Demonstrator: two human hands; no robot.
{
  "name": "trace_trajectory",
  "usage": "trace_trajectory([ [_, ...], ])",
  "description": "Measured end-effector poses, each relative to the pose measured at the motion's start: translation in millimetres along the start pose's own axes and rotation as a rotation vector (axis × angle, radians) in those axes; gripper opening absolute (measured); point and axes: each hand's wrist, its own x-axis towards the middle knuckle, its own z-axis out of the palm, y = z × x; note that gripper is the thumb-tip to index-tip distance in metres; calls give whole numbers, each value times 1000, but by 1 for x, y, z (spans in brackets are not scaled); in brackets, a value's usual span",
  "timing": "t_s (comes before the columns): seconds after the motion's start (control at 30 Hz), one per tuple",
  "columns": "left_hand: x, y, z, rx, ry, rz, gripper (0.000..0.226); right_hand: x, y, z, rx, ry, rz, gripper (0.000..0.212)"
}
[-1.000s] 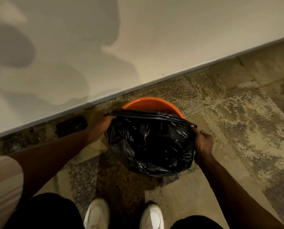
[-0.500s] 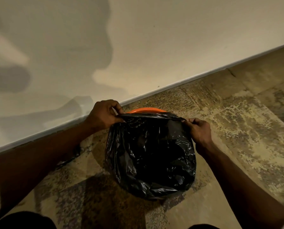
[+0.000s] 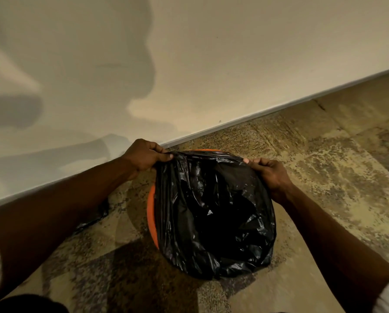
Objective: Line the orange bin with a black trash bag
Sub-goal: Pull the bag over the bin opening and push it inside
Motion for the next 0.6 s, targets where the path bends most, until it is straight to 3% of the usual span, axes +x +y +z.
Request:
trace_trajectory([
  [0.17,10,7,9,-36,-19,-31,24,15,-12,4,-140,-42,30,27],
  [0.27,15,8,9,-17,-98,-195,25,25,-16,9,-238,-75,45,28],
  [0.37,14,4,-6,-170,-213,-453,6,31,-16,9,-323,-95,119,30],
  [0.43,9,-4,-18,-262,-315,-573,14,35,-13,5,-339,-89,166,30],
  [0.5,7,-24,-28,-316,-350,-603,21,36,-11,1,-362,-97,177,25],
  [0.6,-8,-46,-31,-329,-351,-513,18,34,-6,-3,-356,-137,179,25],
])
